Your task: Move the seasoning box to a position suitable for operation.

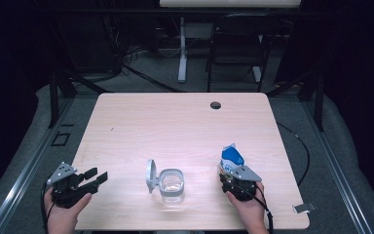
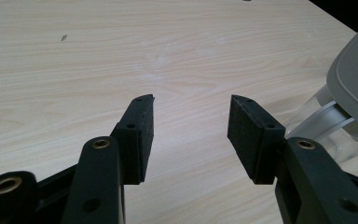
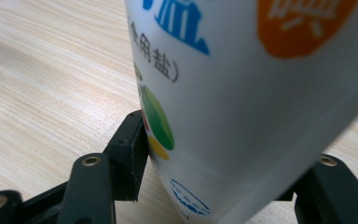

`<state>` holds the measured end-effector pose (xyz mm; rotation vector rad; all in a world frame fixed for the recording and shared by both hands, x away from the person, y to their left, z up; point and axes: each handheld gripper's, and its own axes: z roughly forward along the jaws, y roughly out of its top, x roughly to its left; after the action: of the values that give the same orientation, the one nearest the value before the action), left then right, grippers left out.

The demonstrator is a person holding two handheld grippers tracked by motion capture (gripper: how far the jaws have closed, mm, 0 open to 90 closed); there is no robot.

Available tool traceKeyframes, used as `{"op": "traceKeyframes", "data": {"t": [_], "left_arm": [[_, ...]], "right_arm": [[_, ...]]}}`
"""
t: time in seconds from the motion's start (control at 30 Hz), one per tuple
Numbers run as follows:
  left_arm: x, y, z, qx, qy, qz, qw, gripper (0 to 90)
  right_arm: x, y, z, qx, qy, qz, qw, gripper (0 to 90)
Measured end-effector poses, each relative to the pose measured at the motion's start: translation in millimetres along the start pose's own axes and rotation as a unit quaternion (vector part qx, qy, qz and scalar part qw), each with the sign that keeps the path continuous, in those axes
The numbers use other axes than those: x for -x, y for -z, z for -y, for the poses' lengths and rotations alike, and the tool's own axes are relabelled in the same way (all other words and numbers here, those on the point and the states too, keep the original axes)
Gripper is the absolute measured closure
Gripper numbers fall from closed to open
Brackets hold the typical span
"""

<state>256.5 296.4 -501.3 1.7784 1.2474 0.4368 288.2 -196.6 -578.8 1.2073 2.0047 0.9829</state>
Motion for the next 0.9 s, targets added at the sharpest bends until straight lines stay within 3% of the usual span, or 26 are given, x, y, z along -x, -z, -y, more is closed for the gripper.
{"op": "traceKeyframes", "data": {"t": [0.33, 0.9], "left_arm": [[0.5, -0.2, 0.2, 0.001, -0.002, -0.002, 1.0000, 51.0], [-1.4, 1.0, 0.0, 0.000, -0.002, -0.002, 1.0000, 50.9]], "right_arm": [[3.9, 1.6, 0.7, 0.000, 0.007, -0.016, 0.9999, 43.2], [5.8, 1.6, -1.5, -0.005, 0.011, -0.020, 0.9997, 43.5]]}}
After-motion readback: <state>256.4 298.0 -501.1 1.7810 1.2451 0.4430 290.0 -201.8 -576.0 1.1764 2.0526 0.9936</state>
